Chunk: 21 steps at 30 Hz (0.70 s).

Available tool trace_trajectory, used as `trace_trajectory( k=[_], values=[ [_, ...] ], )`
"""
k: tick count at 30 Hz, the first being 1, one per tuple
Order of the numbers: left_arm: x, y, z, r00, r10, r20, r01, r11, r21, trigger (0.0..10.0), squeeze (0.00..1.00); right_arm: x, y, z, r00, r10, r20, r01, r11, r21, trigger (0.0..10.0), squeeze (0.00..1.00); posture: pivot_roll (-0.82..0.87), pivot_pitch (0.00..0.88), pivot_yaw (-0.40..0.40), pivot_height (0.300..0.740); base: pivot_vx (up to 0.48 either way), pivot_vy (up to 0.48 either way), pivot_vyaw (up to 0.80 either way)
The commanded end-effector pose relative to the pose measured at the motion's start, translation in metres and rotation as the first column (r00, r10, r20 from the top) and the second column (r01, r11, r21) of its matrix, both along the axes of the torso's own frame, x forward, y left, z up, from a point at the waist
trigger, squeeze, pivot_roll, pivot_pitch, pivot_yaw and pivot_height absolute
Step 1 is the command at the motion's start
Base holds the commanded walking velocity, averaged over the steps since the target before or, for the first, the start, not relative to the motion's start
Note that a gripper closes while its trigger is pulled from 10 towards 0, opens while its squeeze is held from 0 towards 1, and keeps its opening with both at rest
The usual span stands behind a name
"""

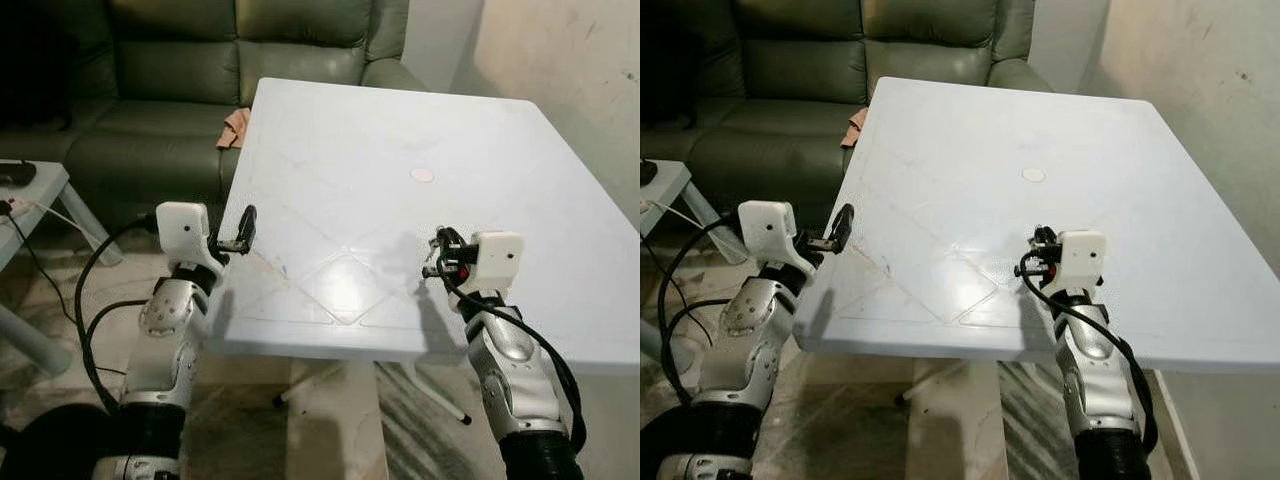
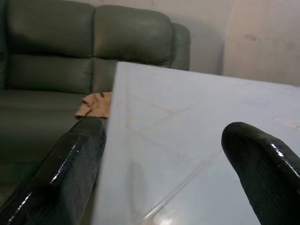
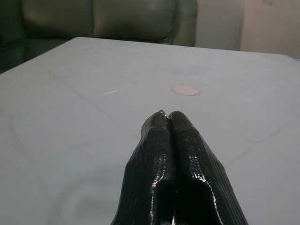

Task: Hang keys on a hook

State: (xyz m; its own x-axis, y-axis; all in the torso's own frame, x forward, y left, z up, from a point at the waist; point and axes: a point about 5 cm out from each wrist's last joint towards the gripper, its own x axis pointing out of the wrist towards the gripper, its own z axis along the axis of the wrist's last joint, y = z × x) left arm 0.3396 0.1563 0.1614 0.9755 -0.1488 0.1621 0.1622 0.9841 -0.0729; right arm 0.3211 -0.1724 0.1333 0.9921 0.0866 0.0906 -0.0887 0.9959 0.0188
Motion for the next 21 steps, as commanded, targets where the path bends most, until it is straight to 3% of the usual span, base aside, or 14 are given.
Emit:
trace_trajectory(
  k=[1, 8, 15, 21],
  values=[
    [0.004, -0.005, 0.003, 1.0, -0.011, 0.003, 0.011, 1.0, -0.028, 10.0, 0.0, 0.003, -0.003, 0.0, 1.0, -0.021, -0.015, 0.021, 1.0, -0.002, 10.0, 0.0, -0.01, 0.049, -0.05, 0.74, 0.0, 0.0, -0.72],
    [0.009, -0.023, 0.0, 0.999, -0.053, -0.009, 0.053, 0.998, -0.035, 10.0, 0.0, 0.002, 0.002, -0.002, 0.999, -0.037, -0.009, 0.037, 0.999, -0.018, 10.0, 0.0, -0.03, 0.046, -0.031, 0.74, 0.0, 0.0, -0.72],
    [0.011, -0.01, 0.0, 0.999, 0.037, -0.033, -0.039, 0.996, -0.082, 10.0, 0.0, -0.004, 0.001, -0.006, 0.997, -0.078, -0.009, 0.078, 0.997, -0.009, 10.0, 0.0, -0.05, 0.028, -0.002, 0.74, 0.0, 0.0, -0.72],
    [0.012, -0.003, 0.0, 0.998, 0.055, -0.016, -0.056, 0.996, -0.064, 10.0, 0.0, -0.005, 0.002, -0.007, 0.997, -0.078, -0.003, 0.078, 0.997, -0.022, 10.0, 0.0, -0.05, 0.007, 0.002, 0.74, 0.0, 0.0, -0.72]
  ],
)
